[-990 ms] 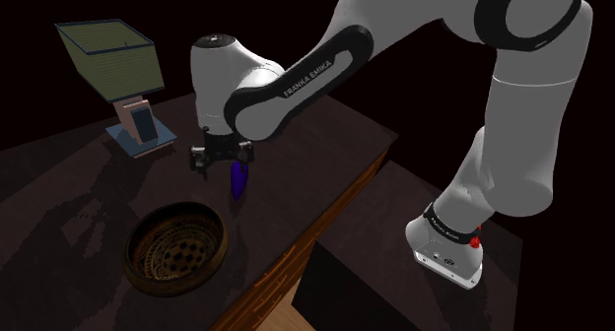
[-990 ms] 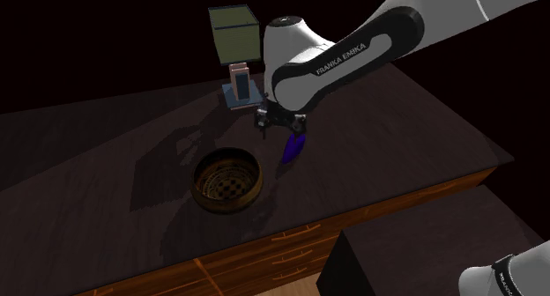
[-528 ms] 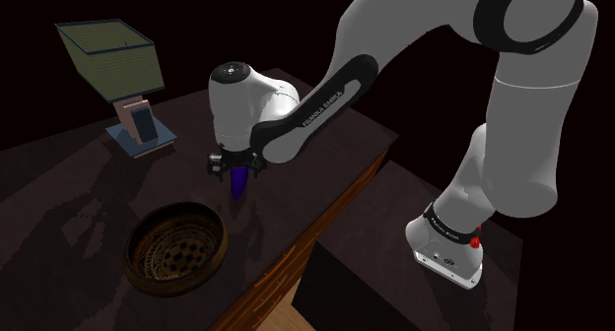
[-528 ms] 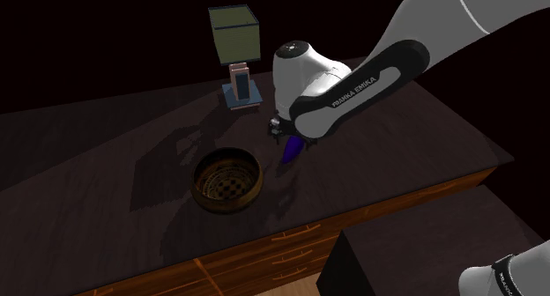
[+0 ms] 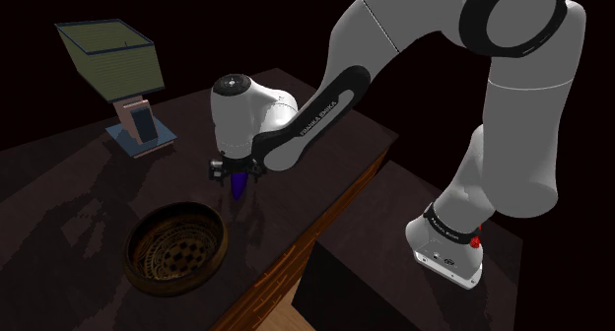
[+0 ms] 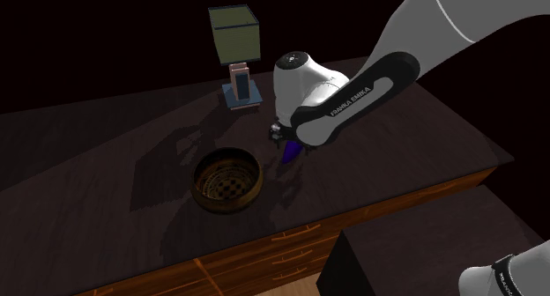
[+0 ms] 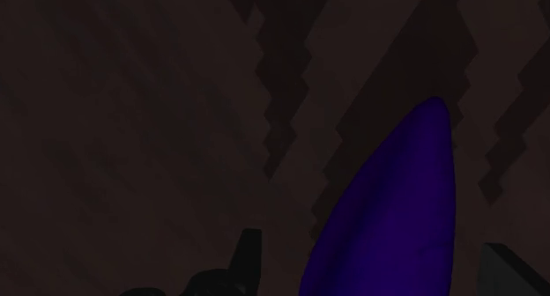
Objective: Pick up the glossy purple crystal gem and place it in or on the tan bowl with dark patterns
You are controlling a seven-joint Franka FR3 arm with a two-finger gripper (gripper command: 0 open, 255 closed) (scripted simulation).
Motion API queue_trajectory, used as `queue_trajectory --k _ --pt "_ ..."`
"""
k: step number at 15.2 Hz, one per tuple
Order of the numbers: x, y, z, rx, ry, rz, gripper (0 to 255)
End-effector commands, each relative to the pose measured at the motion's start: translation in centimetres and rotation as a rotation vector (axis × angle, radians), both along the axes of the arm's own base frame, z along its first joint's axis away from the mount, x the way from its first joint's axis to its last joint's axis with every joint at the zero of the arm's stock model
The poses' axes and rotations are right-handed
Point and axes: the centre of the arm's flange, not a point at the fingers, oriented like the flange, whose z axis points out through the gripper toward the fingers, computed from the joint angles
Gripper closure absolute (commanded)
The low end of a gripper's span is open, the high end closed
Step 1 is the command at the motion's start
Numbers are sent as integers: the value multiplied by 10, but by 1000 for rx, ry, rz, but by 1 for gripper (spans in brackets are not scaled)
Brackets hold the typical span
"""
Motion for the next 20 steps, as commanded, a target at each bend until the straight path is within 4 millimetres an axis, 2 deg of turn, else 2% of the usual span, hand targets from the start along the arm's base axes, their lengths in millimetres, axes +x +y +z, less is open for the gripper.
queue_trajectory --k 1,3,4,13,20 --pt "0 0 0 0 0 0 0" --pt "0 0 0 0 0 0 0" --pt "0 0 0 0 0 0 255" --pt "0 0 0 0 0 0 255" --pt "0 0 37 0 0 0 255"
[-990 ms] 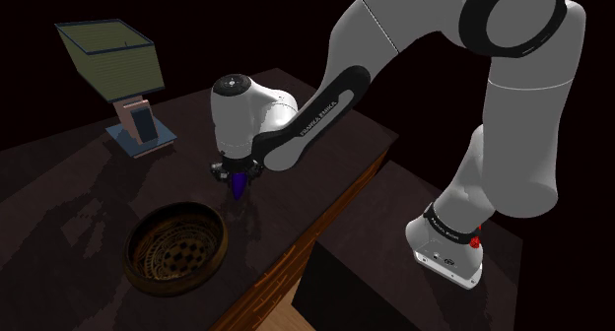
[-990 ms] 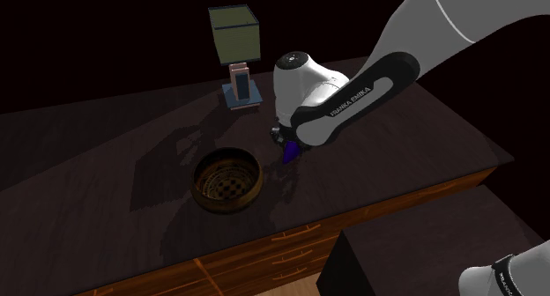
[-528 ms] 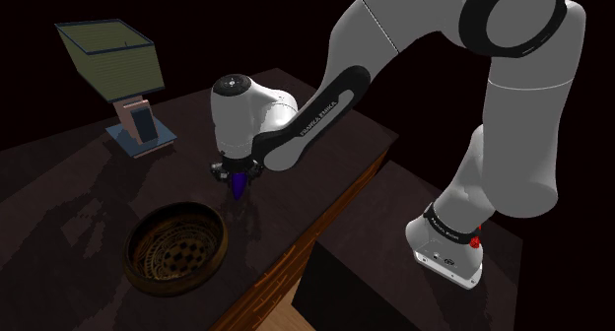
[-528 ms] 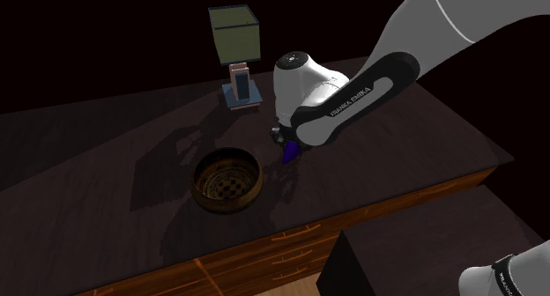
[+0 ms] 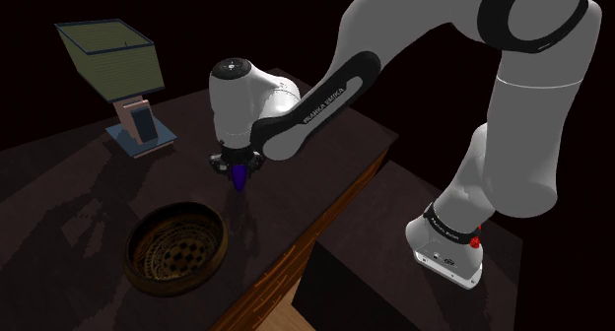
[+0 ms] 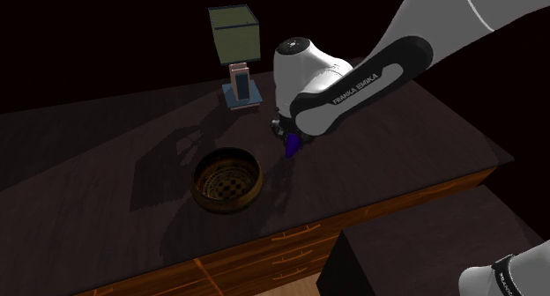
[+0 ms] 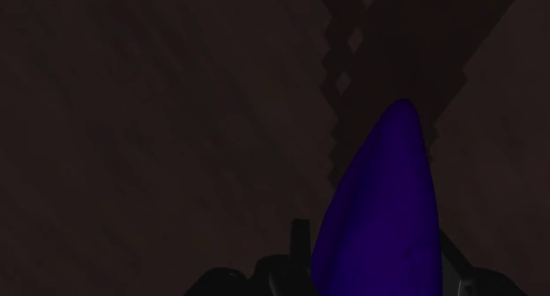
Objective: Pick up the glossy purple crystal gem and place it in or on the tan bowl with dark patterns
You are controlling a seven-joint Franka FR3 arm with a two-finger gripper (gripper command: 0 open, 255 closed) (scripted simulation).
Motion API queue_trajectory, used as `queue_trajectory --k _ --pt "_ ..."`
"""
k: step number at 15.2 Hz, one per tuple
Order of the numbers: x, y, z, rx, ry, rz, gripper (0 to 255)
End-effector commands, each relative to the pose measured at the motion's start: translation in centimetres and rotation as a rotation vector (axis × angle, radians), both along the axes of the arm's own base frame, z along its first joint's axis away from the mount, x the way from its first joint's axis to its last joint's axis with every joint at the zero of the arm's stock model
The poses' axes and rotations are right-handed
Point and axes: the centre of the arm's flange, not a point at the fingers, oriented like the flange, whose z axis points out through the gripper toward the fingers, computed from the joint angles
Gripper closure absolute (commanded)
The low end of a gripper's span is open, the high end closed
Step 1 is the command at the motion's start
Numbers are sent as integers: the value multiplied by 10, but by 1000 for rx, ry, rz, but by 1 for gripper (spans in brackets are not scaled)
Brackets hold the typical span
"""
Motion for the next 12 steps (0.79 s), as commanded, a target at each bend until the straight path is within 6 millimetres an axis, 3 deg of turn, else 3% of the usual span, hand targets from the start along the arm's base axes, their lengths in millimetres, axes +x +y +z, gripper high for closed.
queue_trajectory --k 1,12 --pt "0 0 11 0 0 0 255" --pt "0 0 69 0 0 0 255"
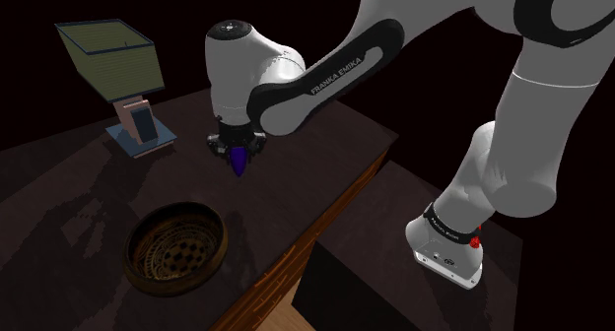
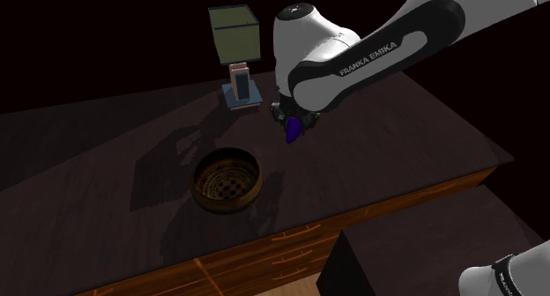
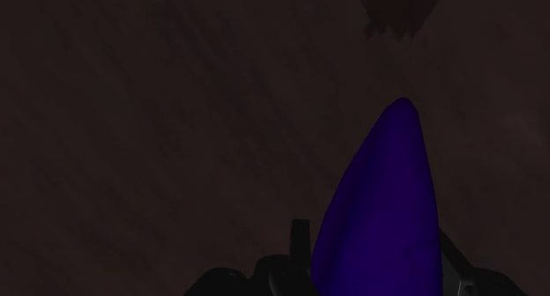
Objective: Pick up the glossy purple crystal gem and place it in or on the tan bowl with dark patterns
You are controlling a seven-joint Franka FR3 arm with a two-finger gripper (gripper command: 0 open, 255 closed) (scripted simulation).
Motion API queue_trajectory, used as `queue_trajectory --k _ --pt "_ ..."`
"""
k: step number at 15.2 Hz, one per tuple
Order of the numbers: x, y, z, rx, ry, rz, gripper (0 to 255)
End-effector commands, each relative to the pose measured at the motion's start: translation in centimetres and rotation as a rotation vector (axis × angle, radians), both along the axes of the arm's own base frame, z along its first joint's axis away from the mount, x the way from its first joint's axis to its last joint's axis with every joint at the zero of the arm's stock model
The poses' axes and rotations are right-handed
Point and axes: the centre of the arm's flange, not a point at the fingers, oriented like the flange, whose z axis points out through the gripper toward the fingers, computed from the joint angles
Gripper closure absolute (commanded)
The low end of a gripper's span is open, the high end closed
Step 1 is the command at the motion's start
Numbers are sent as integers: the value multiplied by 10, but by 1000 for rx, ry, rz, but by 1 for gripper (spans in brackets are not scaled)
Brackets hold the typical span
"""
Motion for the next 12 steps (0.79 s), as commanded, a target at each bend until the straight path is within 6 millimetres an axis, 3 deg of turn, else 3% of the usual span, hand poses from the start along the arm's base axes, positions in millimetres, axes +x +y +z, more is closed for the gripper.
queue_trajectory --k 1,12 --pt "1 0 10 0 0 0 255" --pt "1 0 68 0 0 0 255"
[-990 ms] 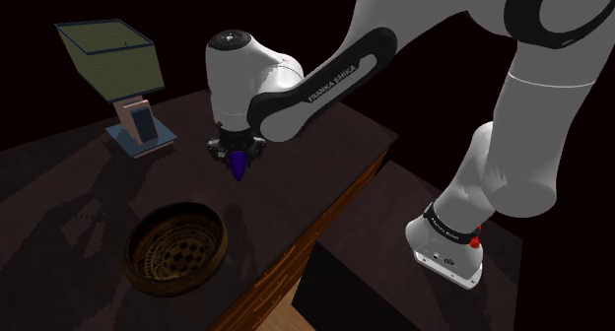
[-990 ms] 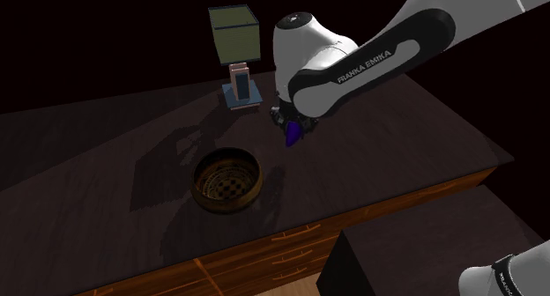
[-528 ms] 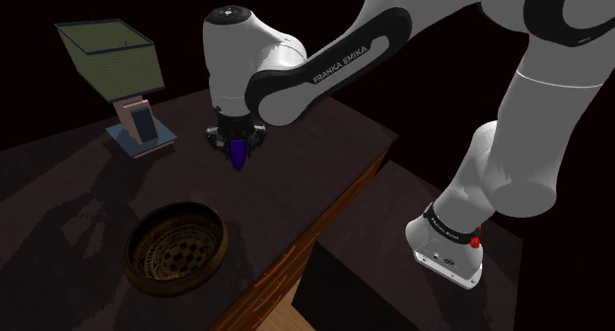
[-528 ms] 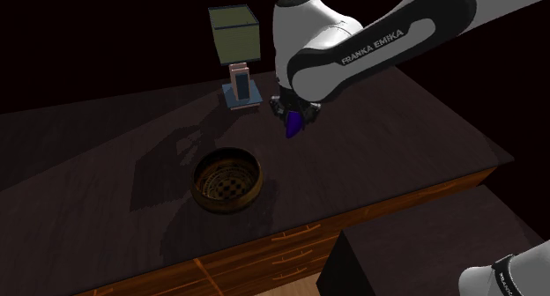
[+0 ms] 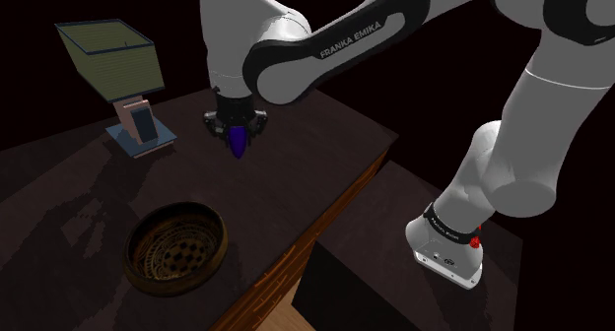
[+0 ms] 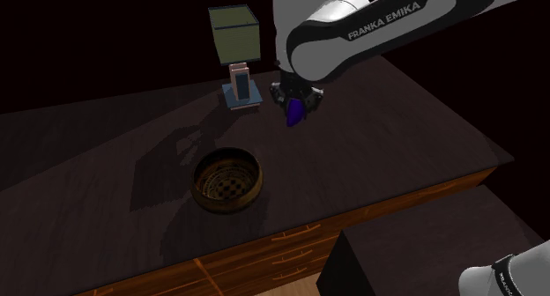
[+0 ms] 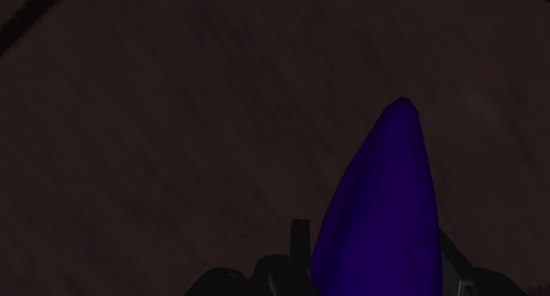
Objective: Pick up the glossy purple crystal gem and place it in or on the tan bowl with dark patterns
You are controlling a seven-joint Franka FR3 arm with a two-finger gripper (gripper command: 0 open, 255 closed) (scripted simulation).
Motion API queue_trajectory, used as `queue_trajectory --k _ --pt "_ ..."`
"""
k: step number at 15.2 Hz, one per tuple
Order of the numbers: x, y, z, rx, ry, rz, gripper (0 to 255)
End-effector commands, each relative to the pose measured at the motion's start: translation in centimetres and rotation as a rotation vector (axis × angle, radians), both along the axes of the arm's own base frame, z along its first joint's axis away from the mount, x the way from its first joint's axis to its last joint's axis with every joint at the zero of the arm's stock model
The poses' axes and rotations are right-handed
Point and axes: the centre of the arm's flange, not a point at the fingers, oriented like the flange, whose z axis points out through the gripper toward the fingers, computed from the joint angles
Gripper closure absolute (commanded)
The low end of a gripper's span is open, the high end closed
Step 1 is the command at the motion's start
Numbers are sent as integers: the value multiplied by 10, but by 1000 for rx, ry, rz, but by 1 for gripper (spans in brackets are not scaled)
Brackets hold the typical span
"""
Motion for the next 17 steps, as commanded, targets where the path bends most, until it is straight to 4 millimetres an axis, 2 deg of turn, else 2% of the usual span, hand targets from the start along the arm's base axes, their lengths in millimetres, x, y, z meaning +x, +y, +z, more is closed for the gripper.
queue_trajectory --k 1,2,17 --pt "0 0 11 0 0 0 255" --pt "0 0 13 0 0 0 255" --pt "-74 183 11 0 0 0 255"
